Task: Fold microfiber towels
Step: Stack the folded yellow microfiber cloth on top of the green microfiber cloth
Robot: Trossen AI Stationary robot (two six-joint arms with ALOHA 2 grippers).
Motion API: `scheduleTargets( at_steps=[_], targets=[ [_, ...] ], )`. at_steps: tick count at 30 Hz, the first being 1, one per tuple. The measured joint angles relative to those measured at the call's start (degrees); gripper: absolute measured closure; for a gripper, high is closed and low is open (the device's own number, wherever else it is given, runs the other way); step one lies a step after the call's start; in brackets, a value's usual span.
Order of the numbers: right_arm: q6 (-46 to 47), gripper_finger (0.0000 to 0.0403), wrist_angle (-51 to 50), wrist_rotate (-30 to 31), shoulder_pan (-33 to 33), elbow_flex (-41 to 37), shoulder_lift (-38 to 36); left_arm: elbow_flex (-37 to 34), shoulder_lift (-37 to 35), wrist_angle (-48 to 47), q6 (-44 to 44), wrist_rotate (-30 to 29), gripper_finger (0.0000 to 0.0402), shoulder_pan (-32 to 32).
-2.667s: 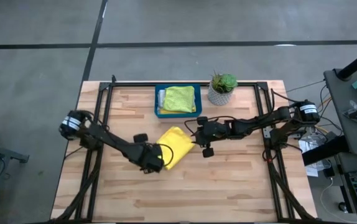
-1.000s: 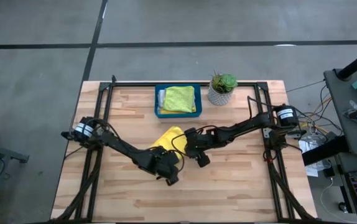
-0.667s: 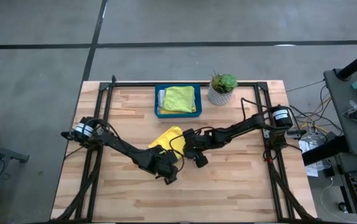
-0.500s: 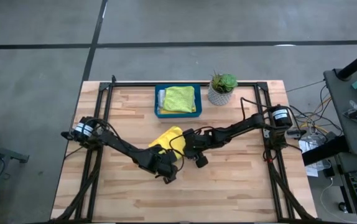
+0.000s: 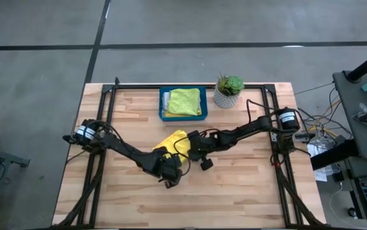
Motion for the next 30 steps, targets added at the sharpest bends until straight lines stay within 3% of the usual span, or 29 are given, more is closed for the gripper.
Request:
scheduleTargets(
  at_steps=[6, 16, 24, 30],
  targets=[
    [0.2, 0.0394, -2.6, -0.2, 0.7, 0.2, -3.8, 0.1, -6.3, -2.6, 5.9, 1.2, 0.0400, 0.3],
    [2.1, 0.0394, -18.2, 0.1, 0.5, 8.1, -10.7, -0.2, -19.5, -4.7, 19.7, 2.4, 0.0401, 3.7],
    [0.9, 0.0394, -30.2, 0.2, -2.4, 17.8, -11.7, -0.3, -28.8, -8.6, 30.3, 2.0, 0.0401, 10.2],
    [-1.2, 0.0394, -36.3, 0.0, -7.1, 24.0, -12.4, 0.3, -33.1, -9.0, 41.4, 5.1, 0.0402, 17.7]
  ],
)
